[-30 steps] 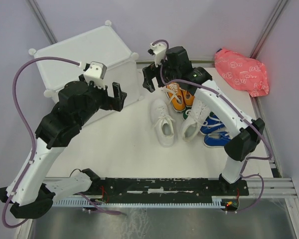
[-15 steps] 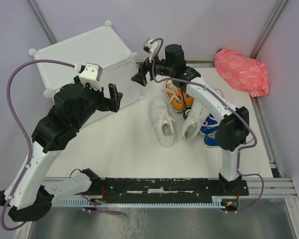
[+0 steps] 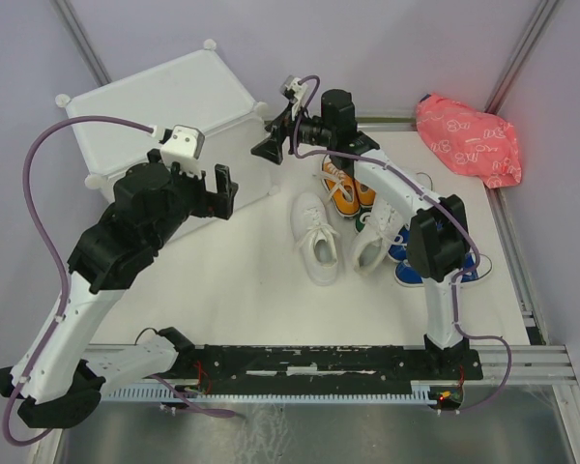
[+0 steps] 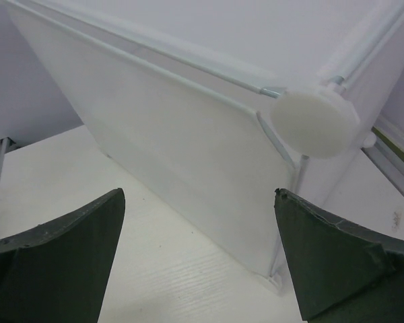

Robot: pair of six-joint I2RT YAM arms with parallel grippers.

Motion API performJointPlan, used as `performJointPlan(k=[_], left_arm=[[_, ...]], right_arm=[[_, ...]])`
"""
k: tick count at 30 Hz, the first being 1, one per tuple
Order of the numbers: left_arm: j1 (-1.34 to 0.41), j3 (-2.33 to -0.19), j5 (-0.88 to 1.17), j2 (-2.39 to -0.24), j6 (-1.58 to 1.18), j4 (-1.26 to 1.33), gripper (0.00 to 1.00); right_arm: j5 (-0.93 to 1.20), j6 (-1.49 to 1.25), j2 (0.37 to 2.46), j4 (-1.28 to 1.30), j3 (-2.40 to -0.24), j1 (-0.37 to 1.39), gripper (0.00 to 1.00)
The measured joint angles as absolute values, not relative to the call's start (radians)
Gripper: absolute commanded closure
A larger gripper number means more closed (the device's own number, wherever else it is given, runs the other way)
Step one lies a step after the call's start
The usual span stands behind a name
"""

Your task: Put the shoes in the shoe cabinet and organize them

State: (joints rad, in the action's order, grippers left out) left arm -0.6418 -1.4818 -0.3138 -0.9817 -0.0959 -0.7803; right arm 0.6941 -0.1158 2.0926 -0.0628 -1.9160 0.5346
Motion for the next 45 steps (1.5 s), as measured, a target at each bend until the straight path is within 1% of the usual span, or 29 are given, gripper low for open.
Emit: performJointPlan(k=[9,17,22,30,35,40,45], left_arm=[[-0.642,-1.444,-0.314,-0.975,-0.096,-0.781,0.01],[-0.642,-1.43,-0.314,-0.965,-0.096,-0.778,0.01],[-0.642,-1.422,-0.314,-0.952,-0.096,-0.773,0.01],[-0.642,-1.388,-0.313,-0.938,-0.096,-0.736,0.01],[-0.642,-1.365,-0.314,-0.936,-0.095,-0.724,0.01],[-0.642,-1.345,-0.315,-0.933,-0.082,-0.712,0.01],[-0.642,-1.334,-0.315,-0.932,-0.072,-0.7,0.01]], right_arm=[[0.918,-0.246,2.096,-0.204,-1.892,0.529,0.02],[1.105,-0.322,2.078,-0.233,-1.736,0.513,0.03],[1.168,-0.344,2.027,-0.254,-1.649,0.5,0.03],[1.13,-0.361,2.019,-0.319,-1.683,0.465,0.04],[1.094,-0.446,2.113,-0.432,-1.829,0.457,0.04],[1.075,-0.53,2.21,-0.521,-1.923,0.457,0.05],[1.065,-0.608,2.28,-0.588,-1.957,0.457,0.05]])
